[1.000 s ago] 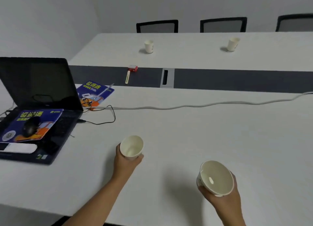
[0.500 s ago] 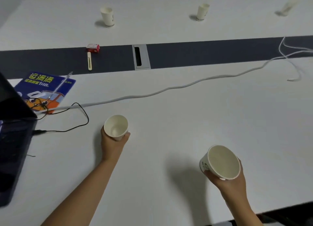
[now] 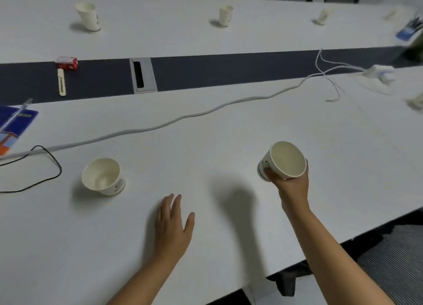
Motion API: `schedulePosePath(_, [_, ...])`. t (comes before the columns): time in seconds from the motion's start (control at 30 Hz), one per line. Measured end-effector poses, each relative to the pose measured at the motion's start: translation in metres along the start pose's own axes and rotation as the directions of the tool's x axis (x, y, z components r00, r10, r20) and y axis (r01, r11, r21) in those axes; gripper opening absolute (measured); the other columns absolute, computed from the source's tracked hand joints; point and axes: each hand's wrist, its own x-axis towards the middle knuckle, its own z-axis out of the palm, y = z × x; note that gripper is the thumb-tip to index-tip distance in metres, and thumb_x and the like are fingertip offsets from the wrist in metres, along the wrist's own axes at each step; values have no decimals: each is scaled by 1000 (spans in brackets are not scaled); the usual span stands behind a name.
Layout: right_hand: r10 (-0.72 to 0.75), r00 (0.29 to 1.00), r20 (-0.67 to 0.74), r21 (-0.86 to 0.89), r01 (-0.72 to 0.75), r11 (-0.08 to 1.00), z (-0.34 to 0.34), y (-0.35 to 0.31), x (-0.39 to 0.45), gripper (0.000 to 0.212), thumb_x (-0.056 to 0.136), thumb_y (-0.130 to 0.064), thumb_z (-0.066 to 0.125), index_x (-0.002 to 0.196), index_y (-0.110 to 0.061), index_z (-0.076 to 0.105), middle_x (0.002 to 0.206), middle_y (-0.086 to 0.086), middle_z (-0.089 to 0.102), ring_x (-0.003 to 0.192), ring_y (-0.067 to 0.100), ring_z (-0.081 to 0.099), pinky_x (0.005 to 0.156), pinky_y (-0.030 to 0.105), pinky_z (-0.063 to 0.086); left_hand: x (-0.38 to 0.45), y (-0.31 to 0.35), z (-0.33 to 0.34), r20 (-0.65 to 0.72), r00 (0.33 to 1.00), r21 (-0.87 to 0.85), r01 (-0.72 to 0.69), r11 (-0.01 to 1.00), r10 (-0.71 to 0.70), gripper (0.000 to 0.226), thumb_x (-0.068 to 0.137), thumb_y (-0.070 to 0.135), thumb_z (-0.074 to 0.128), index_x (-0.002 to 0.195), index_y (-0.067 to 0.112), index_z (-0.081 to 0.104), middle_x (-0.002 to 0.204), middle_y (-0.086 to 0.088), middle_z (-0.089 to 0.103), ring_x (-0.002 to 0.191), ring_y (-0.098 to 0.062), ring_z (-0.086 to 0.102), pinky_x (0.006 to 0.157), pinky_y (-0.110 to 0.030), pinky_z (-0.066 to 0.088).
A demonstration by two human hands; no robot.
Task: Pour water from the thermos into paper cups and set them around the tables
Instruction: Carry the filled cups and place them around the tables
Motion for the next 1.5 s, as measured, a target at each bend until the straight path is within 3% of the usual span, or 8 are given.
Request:
schedulePosePath(0.13, [-54, 998, 24, -9, 54, 998, -13, 5, 54, 89, 52, -28, 95, 132, -16, 57, 124, 4, 71, 110, 16, 70, 92, 36, 59, 36, 45, 38, 43, 999, 129, -34, 991, 29, 66, 104, 42, 69, 160, 14, 48, 173, -15, 34, 164, -36, 21, 126, -59, 33])
schedulePosePath(0.23, [-12, 1000, 25, 0, 12, 1000, -35, 19, 94, 93, 51, -23, 95, 134, -20, 55, 128, 1, 69, 113, 15, 69, 98, 37, 56, 52, 73, 57, 37, 999, 223, -25, 975, 17, 64, 100, 40, 73, 154, 11, 56, 168, -22, 41, 159, -43, 30, 120, -62, 38])
schedulePosePath(0.4, [34, 997, 65, -33, -32, 999, -79, 48, 161, 82, 53, -22, 94, 127, -22, 59, 119, -1, 71, 108, 15, 69, 99, 40, 55, 43, 86, 68, 1, 1000, 403, -5, 915, 5, 83, 109, 65, 18, 154, 6, 56, 163, -31, 44, 155, -50, 34, 124, -65, 24])
schedulePosePath(0.47, [36, 995, 94, -57, -31, 998, -90, 57, 184, 79, 54, -22, 93, 125, -23, 60, 117, -1, 71, 106, 14, 69, 97, 40, 55, 44, 87, 68, -13, 1000, 426, 16, 904, -12, 91, 108, 69, 8, 156, 7, 55, 166, -28, 43, 158, -47, 32, 125, -64, 20])
schedulePosePath(0.63, [38, 992, 118, -70, -30, 997, -101, 72, 220, 80, 57, -23, 94, 128, -27, 59, 122, -4, 70, 110, 13, 68, 100, 38, 55, 41, 82, 65, -18, 999, 449, 38, 893, -33, 92, 107, 73, 11, 160, 10, 51, 171, -23, 36, 162, -42, 25, 127, -62, 15])
schedulePosePath(0.87, [28, 995, 96, -106, -18, 994, -110, 87, 224, 77, 62, -32, 94, 130, -32, 58, 129, -5, 70, 116, 13, 68, 104, 35, 51, 37, 82, 60, -77, 997, 464, 34, 885, 2, 89, 109, 71, 15, 157, 8, 54, 168, -25, 41, 159, -43, 30, 124, -64, 22])
schedulePosePath(1.07, [69, 994, 89, -122, -57, 991, -103, 95, 233, 96, 59, -39, 93, 144, -22, 50, 139, -4, 63, 125, 16, 63, 109, 37, 48, 36, 82, 59, -96, 995, 473, 32, 880, 15, 86, 110, 70, 17, 154, 7, 56, 166, -26, 44, 157, -45, 33, 123, -65, 24])
schedulePosePath(1.5, [109, 987, 121, -192, -85, 978, -96, 117, 225, 93, 74, -25, 90, 154, -28, 42, 144, -7, 62, 125, 13, 61, 105, 35, 48, 36, 73, 64, -107, 994, 483, 29, 875, 26, 87, 109, 71, 17, 155, 9, 57, 166, -24, 44, 159, -43, 33, 124, -63, 23])
